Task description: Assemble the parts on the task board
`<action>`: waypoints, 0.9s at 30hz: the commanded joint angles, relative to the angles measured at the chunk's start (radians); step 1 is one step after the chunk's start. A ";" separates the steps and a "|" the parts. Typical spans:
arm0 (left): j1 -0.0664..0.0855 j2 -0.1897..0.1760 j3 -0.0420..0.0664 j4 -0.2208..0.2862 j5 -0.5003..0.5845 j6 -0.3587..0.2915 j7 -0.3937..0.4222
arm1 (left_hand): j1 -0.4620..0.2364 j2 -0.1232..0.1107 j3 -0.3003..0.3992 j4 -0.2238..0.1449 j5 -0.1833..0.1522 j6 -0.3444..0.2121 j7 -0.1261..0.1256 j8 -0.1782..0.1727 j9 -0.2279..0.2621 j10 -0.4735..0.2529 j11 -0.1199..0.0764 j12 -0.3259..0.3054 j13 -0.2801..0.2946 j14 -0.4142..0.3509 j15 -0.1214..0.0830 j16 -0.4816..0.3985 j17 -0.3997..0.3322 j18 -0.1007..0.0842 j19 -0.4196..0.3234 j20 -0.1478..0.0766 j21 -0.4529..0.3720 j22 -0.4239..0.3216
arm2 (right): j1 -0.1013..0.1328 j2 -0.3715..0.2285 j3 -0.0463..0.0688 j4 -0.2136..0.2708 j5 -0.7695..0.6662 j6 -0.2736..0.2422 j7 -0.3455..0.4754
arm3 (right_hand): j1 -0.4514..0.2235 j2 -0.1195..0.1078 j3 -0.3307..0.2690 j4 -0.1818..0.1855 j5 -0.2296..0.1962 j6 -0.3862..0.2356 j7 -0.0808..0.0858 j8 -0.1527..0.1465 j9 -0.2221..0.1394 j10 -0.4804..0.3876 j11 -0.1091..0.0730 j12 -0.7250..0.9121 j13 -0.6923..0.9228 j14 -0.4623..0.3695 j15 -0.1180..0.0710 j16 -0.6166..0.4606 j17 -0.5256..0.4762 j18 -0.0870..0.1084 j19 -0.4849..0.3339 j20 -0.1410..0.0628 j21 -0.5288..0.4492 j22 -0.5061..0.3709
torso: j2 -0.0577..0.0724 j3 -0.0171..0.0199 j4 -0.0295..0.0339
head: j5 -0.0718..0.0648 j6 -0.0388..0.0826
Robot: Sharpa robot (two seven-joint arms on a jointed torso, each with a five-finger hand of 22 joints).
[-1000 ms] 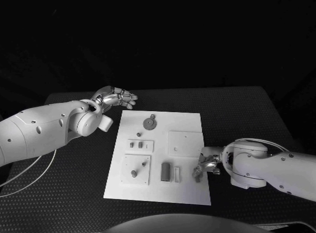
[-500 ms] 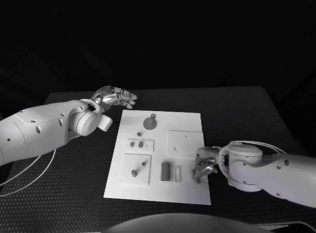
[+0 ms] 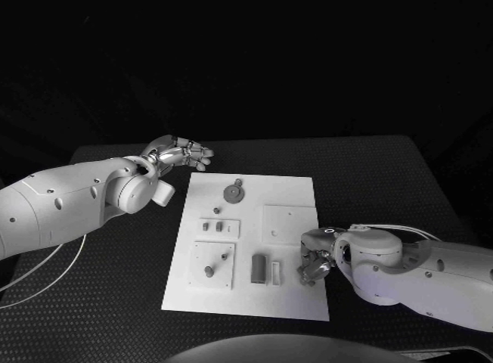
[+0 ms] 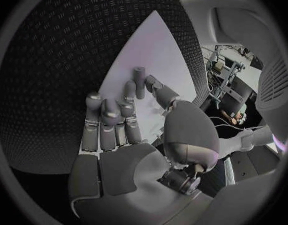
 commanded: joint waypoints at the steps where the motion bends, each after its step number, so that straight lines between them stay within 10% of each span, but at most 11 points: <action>1: 0.001 0.000 0.000 0.002 0.001 0.012 0.006 | -0.002 0.008 -0.001 0.003 -0.002 0.003 0.008 0.006 -0.002 -0.007 0.003 -0.002 -0.001 0.004 0.002 -0.004 0.001 -0.008 0.004 0.002 -0.005 0.002 | -0.010 0.006 -0.007 -0.006 -0.100 0.017 -0.010 | -0.009 -0.018 -0.009 0.002 -0.002 -0.077 0.041 -0.202 -0.050 -0.006 0.009 -0.007 0.002 -0.009 0.006 -0.006 0.002 0.015 -0.007 0.004 -0.002 -0.001 | 0.000 0.0008 0.0000 | 0.002 0.000; 9: 0.000 -0.001 0.000 0.002 0.001 0.012 0.007 | -0.002 0.008 -0.001 0.004 -0.002 0.003 0.008 0.006 -0.002 -0.007 0.003 -0.002 -0.001 0.004 0.002 -0.005 0.001 -0.008 0.004 0.002 -0.005 0.002 | -0.010 0.011 -0.007 -0.003 -0.126 0.035 0.004 | -0.020 -0.016 0.085 0.088 0.009 -0.061 0.040 -0.196 -0.078 0.004 0.011 -0.012 0.009 -0.002 0.009 -0.012 0.008 0.015 -0.005 0.008 -0.008 -0.007 | 0.001 0.0010 -0.0002 | 0.006 -0.003; 15: 0.000 -0.001 0.000 0.002 0.001 0.012 0.007 | -0.002 0.008 -0.001 0.004 -0.002 0.003 0.008 0.006 -0.002 -0.007 0.003 -0.002 -0.001 0.004 0.002 -0.005 0.002 -0.008 0.004 0.002 -0.005 0.002 | -0.010 0.008 -0.007 -0.010 -0.095 0.017 0.011 | 0.028 0.123 0.192 0.019 0.102 -0.034 0.036 -0.179 -0.110 0.020 0.005 -0.019 0.017 0.007 0.006 -0.016 0.018 0.015 -0.008 0.013 0.004 0.002 | 0.001 0.0010 0.0002 | 0.007 -0.006; 27: 0.000 0.000 0.000 0.001 -0.001 0.012 0.006 | -0.001 0.009 -0.001 0.003 -0.002 0.003 0.008 0.007 -0.002 -0.007 0.003 -0.002 -0.001 0.004 0.002 -0.006 0.003 -0.008 0.004 0.002 -0.006 0.003 | -0.004 -0.005 -0.007 -0.008 0.054 -0.047 0.001 | -0.016 0.151 0.221 -0.007 0.176 -0.008 0.026 -0.156 -0.137 0.038 -0.004 -0.028 0.027 0.021 0.000 -0.022 0.026 0.015 0.005 0.013 0.010 0.001 | 0.000 -0.0005 0.0009 | 0.008 -0.007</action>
